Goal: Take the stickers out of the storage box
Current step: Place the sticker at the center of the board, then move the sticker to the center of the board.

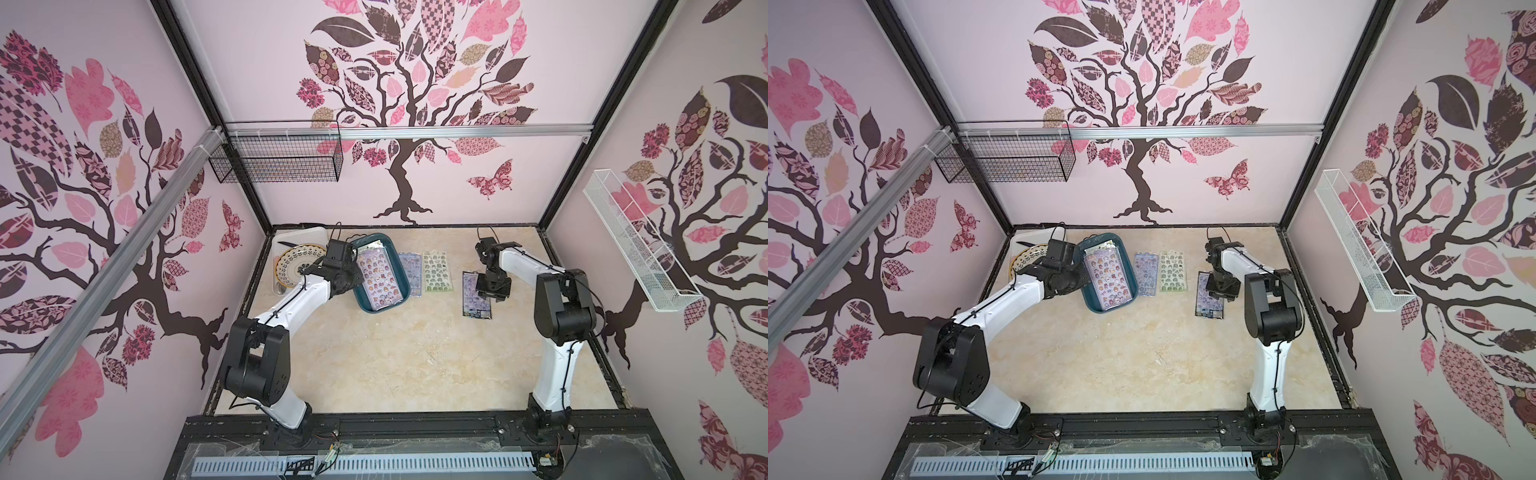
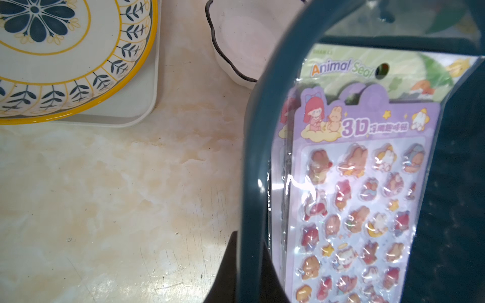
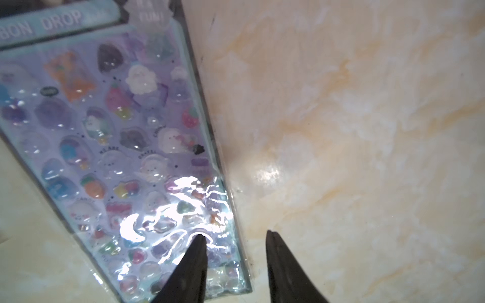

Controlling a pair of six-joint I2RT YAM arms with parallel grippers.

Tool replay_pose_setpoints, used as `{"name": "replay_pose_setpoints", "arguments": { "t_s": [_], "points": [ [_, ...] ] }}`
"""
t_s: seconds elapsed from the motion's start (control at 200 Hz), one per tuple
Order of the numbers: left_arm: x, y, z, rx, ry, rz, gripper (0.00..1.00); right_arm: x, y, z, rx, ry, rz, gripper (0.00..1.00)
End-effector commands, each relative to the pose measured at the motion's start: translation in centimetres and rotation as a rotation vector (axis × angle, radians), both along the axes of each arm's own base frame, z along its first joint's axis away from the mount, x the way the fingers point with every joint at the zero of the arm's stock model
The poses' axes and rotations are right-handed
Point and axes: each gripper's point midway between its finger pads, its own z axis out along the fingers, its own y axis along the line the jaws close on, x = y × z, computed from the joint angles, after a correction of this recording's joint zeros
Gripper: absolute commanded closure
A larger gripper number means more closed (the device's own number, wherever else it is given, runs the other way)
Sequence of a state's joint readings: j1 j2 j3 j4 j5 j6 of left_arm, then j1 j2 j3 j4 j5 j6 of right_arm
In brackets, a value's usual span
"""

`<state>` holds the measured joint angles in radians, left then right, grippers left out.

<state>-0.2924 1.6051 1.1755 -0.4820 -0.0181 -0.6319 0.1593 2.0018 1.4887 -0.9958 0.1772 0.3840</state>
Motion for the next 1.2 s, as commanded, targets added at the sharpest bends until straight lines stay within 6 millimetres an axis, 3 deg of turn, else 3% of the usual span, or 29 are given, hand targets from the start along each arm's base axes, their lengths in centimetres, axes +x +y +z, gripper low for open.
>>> {"name": "replay_pose_setpoints", "arguments": {
  "t_s": [0.0,0.095,0.275,0.385,0.515,0.73,1.191],
  "points": [
    [1.1,-0.7,2.0,-0.040,-0.064,-0.001,1.00,-0.4,1.1,4.4,0.115,-0.167,-0.064,0.59],
    [1.0,-0.6,2.2,-0.041,-0.069,0.000,1.00,-2.7,3.2,3.8,0.276,-0.217,-0.112,0.62],
    [0.9,-0.8,2.3,-0.059,-0.069,0.000,1.00,-6.4,3.3,2.3,0.305,-0.221,-0.171,0.62],
    [0.8,-1.1,2.6,-0.076,-0.076,-0.006,1.00,-6.9,4.4,1.0,0.335,-0.209,-0.159,0.61],
    [0.5,-1.2,3.1,-0.068,-0.091,-0.010,1.00,-6.2,5.0,-1.1,0.333,-0.154,-0.139,0.63],
    [0.6,-1.4,3.5,-0.069,-0.099,-0.013,1.00,-4.7,3.4,-3.7,0.213,-0.131,-0.147,0.64],
    [0.5,-1.4,3.9,-0.074,-0.106,-0.013,1.00,0.1,4.1,-3.9,0.181,-0.127,-0.144,0.64]
  ]
}}
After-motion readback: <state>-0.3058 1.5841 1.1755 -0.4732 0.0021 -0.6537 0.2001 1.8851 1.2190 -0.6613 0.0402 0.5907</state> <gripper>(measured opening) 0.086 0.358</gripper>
